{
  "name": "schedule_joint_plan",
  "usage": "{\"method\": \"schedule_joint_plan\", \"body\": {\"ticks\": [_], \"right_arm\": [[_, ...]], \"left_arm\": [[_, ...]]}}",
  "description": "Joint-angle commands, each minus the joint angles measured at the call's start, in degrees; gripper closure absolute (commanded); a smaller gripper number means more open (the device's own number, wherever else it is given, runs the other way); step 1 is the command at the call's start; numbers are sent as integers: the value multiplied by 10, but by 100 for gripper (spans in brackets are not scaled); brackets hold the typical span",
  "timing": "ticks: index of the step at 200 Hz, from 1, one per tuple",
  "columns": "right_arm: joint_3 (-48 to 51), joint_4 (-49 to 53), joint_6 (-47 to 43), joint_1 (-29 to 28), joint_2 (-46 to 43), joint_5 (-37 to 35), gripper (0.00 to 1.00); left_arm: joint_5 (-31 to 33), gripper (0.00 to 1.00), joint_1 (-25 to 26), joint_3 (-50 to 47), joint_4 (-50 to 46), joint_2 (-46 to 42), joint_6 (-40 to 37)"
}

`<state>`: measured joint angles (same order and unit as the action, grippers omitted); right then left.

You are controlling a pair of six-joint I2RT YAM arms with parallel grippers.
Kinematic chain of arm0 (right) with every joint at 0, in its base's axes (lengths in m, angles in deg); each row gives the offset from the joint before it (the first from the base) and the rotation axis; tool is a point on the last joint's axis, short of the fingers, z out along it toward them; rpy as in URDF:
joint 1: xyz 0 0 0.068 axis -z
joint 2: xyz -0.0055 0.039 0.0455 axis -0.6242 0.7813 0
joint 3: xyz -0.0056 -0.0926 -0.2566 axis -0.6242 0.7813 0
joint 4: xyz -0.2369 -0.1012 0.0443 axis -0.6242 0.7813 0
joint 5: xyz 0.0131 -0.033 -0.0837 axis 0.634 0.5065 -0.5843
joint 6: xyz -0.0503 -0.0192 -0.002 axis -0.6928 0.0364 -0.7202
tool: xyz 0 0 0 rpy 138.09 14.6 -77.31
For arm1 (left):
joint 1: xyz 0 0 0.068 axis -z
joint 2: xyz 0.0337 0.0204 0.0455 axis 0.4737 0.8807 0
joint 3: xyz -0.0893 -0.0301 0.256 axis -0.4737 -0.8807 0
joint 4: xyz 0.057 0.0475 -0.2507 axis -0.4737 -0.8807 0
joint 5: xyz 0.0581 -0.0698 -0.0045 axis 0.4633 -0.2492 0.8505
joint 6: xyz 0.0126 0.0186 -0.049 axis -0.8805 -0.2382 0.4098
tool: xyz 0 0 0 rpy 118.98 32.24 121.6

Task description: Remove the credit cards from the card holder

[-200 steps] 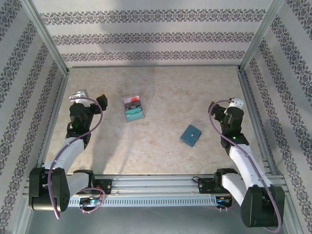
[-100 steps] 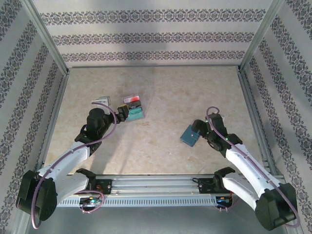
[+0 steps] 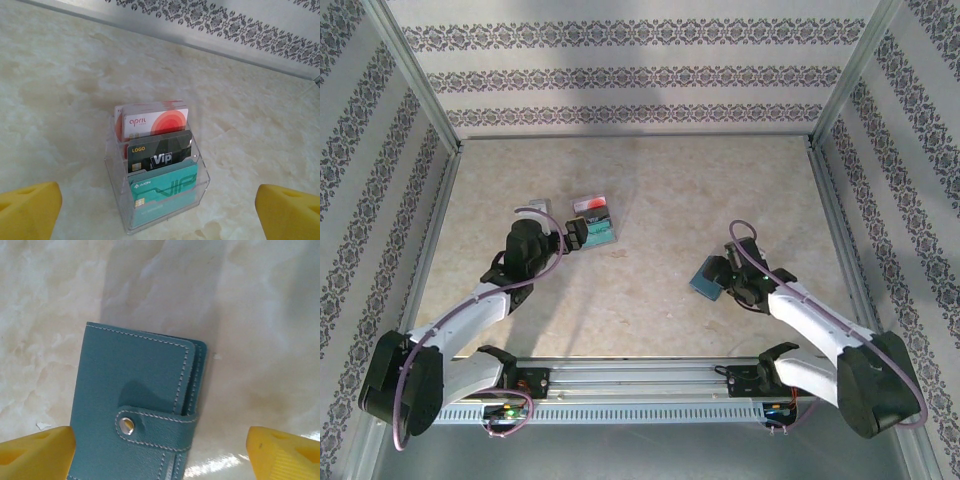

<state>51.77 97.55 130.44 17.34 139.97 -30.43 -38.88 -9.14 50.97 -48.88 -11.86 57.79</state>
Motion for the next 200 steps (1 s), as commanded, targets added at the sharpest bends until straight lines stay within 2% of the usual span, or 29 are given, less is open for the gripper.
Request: {"method": "schedule_joint_plan", "body": {"ticks": [1, 33, 70, 138, 200], "right_arm": [[-11, -44, 6, -7, 30, 30, 8], [-39, -44, 5, -13, 85, 30, 2], [-73, -36, 0, -27, 128, 22, 2], [-156, 54, -16, -59, 223, -56, 2], [-186, 77, -24, -74, 284, -67, 2]], "left_arm": [[-14, 1, 6, 23, 6, 5, 11], [-14, 1, 6, 27, -4, 11, 6], [-19, 1, 7, 31, -7, 19, -1], [-36, 1, 7, 43, -4, 35, 1], [-29, 1, 8, 41, -13, 24, -3]]}}
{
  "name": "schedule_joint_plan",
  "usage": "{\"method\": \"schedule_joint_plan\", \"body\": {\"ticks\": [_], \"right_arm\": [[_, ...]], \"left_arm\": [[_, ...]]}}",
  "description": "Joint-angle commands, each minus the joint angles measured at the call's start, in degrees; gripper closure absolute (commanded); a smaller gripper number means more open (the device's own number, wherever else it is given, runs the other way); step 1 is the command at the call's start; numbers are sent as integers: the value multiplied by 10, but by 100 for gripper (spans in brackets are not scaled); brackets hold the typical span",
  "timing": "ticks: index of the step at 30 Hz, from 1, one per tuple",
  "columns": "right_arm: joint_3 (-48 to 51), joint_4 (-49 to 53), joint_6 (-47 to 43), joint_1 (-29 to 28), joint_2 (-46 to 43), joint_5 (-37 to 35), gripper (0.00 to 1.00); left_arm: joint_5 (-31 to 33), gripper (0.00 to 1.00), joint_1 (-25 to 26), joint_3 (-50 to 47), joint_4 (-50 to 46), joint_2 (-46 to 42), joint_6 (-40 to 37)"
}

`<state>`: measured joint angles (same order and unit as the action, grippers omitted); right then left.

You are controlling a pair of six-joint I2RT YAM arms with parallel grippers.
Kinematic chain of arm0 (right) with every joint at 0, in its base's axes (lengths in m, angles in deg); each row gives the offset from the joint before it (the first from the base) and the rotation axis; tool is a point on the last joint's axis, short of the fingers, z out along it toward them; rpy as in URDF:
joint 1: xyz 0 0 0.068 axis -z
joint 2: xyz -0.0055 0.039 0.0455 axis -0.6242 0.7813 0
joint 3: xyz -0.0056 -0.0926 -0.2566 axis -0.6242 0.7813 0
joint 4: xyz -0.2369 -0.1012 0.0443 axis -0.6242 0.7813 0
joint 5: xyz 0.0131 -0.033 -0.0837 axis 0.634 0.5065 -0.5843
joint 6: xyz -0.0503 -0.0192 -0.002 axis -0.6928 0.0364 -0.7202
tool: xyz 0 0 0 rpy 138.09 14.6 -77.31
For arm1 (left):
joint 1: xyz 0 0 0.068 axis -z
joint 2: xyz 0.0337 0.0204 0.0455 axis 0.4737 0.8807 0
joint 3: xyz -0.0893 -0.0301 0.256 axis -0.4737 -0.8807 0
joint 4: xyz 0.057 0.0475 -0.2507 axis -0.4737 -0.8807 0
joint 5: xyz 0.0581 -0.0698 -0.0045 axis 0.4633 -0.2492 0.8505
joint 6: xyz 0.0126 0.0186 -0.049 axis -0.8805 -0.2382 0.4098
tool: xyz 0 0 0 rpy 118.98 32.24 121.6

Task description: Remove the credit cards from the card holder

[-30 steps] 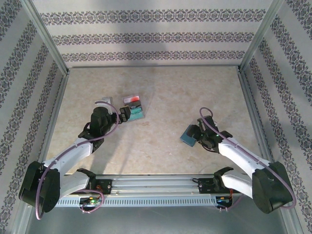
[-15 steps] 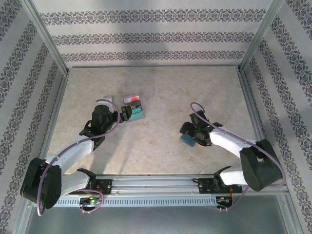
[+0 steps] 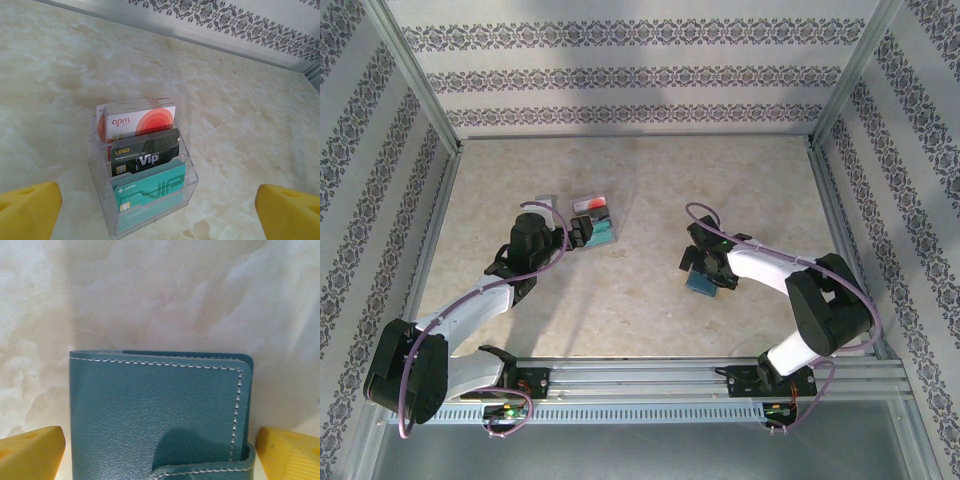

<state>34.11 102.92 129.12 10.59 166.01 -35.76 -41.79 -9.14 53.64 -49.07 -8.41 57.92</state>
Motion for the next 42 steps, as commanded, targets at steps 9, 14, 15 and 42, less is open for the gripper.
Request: {"method": "schedule_joint_plan", "body": {"ticks": [9, 14, 15, 42], "right_arm": [[-1, -5, -10, -6, 23, 12, 19], [1, -12, -12, -7, 0, 20, 21], [3, -18, -11, -7, -29, 25, 23], [-29, -129, 35, -33, -105, 109, 29]], "left_arm": [[-9, 1, 8, 24, -33, -11, 7], [-20, 1, 8, 26, -39, -11, 11], [-39, 1, 11, 31, -52, -11, 24], [-229, 0, 214, 7, 233, 193, 154]]}}
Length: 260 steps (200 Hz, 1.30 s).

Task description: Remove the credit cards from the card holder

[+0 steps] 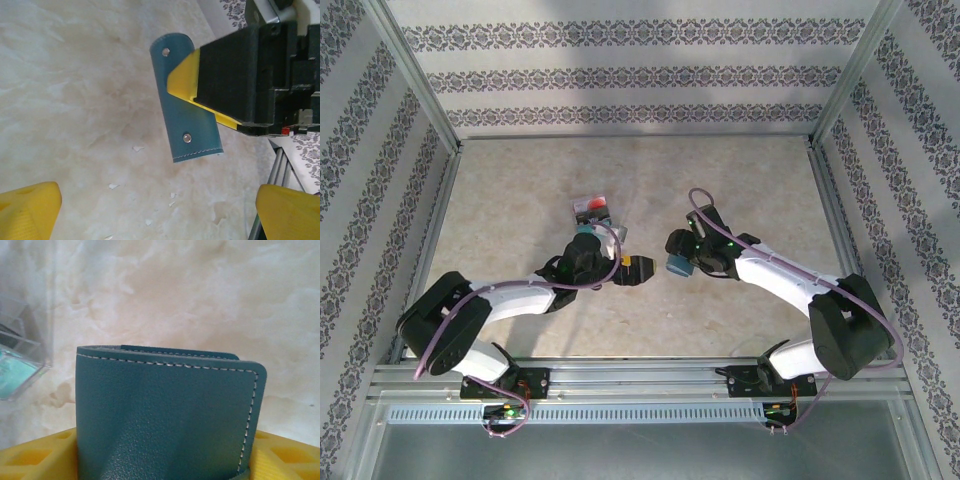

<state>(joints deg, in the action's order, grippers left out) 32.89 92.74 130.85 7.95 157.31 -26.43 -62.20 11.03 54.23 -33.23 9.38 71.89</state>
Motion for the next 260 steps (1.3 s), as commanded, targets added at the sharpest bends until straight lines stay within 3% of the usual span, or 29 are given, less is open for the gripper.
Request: {"method": "schedule_joint_plan", "body": {"ticks": [1, 88, 124, 156, 209, 229, 260], "right_arm": [[-16, -32, 22, -9, -21, 19, 29], [-26, -39, 37, -29, -40, 18, 30], [-32, -41, 40, -37, -41, 18, 30], [-33, -43, 43, -39, -44, 20, 30], [-28, -54, 37, -45, -53, 17, 29], [-22, -58, 24, -40, -69, 12, 24], [4, -102, 1, -17, -115, 32, 7]], "left_arm": [[-28, 1, 16, 4, 82, 23, 12], [-37, 4, 36, 61, 112, 83, -9], [-40, 12, 38, 68, 117, 99, -5], [-37, 31, 38, 65, 127, 104, 1], [-33, 76, 38, 61, 148, 105, 21], [-28, 86, 38, 53, 154, 97, 24], [-6, 97, 38, 43, 119, 56, 0]]}}
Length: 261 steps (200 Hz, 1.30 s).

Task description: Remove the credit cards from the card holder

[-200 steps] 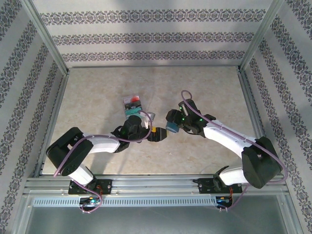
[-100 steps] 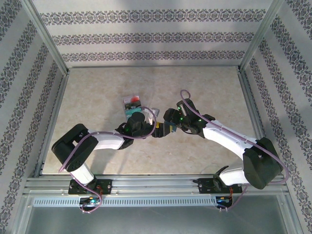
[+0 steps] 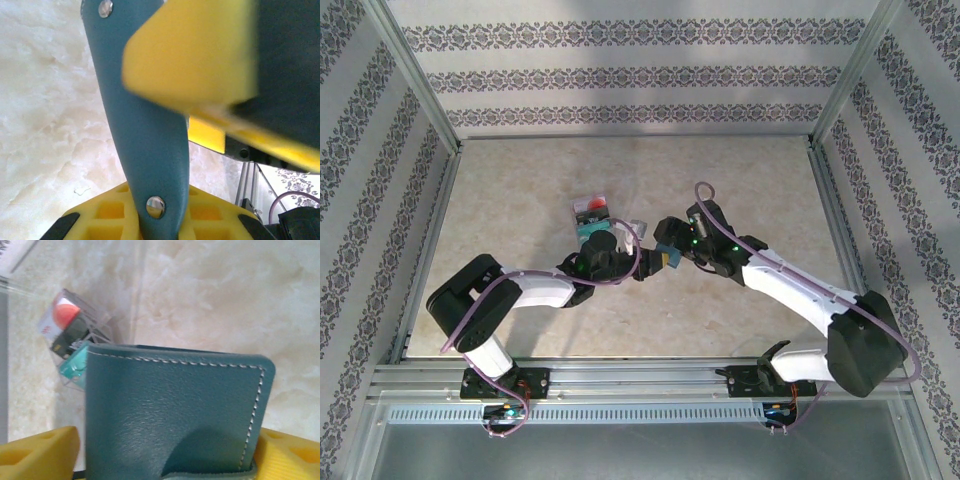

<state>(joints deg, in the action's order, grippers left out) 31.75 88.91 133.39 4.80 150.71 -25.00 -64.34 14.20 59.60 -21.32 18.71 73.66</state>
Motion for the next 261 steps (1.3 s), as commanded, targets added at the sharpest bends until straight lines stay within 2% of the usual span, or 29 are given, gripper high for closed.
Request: {"method": "schedule_joint_plan", "body": {"ticks": [1, 10, 49, 70, 89, 117, 135, 169, 211, 238, 261], "right_arm": [[17, -66, -25, 16, -51, 19, 7], [28, -81, -30, 24, -69, 25, 2], [70, -121, -53, 59, -140, 52, 2], [123, -218, -36, 89, -158, 122, 2], [169, -340, -4, 113, -148, 194, 2], [161, -404, 2, 112, -110, 262, 3], [155, -449, 11, 101, -85, 280, 6], [143, -477, 17, 92, -63, 294, 18], [148, -480, 18, 90, -70, 294, 51], [149, -476, 9, 90, -79, 296, 65], [142, -462, -6, 90, -84, 302, 70]], "left_arm": [[17, 98, 6, -11, -2, -39, -19], [23, 99, 6, -14, -14, -54, -27], [29, 100, -3, -25, -42, -109, -53], [7, 100, -9, -25, -46, -132, -65], [-17, 100, -10, -24, -53, -151, -73], [-35, 100, -10, -15, -73, -169, -78], [-26, 100, -11, -15, -84, -175, -82], [-11, 100, -13, -21, -78, -177, -73], [-1, 96, -17, -20, -72, -173, -58], [-14, 84, -20, -15, -78, -167, -58], [-25, 61, -30, -12, -94, -173, -55]]}}
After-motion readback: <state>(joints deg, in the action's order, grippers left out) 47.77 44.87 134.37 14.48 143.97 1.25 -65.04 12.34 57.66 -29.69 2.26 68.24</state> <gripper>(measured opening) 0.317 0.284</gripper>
